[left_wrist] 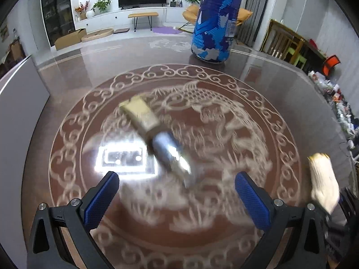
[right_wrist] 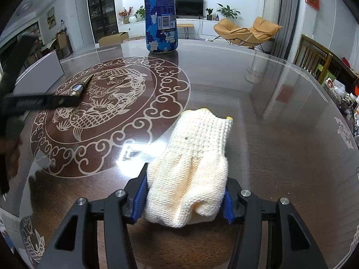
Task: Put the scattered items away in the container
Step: 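Grasp the gold-and-silver tube with the left tool while right tool holds the glove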
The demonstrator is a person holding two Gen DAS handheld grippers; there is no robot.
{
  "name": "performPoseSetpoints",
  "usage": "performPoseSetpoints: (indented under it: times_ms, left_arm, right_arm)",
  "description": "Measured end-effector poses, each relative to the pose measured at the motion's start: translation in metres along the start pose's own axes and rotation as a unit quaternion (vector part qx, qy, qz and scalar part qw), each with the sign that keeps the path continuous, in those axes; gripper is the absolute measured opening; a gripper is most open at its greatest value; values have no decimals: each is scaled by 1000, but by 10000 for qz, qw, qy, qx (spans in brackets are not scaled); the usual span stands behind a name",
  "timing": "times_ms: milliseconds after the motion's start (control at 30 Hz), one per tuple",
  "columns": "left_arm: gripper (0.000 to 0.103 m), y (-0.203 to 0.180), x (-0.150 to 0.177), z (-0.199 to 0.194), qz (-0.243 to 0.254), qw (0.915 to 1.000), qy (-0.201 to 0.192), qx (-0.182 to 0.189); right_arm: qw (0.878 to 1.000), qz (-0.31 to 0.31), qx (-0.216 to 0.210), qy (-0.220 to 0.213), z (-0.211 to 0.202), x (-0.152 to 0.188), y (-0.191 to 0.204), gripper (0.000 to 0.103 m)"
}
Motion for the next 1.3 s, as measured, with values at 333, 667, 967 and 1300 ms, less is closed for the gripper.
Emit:
performPoseSetpoints:
  times_ms: [333,667,967,1300]
  left_arm:
    - [103,12,-29,37,-497,9967,212,-607]
    - [29,19,-29,16,-424,9972,-46,-617]
    - [29,-15,47,-26,380,9980,-408,-300]
    - [29,-51,138,-83,349,9971,-675,97]
  right_arm:
    - [10000,0,3,0,0,0,0,55]
    - [10000,0,5,0,0,-1,0,55]
    - [10000,9,9,-2,1,0,0,54]
    - [10000,2,-24,6,1,-1,1,57]
Point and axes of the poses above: each gripper's, at about its wrist camera, not at the fingertips, and z roughly the way its jaws point, y to its left, x to its underside, the point moved 3 cm from there along z, roughly the way its jaws point, and after that the axes turned 8 degrees about z, right-handed, at the moved point
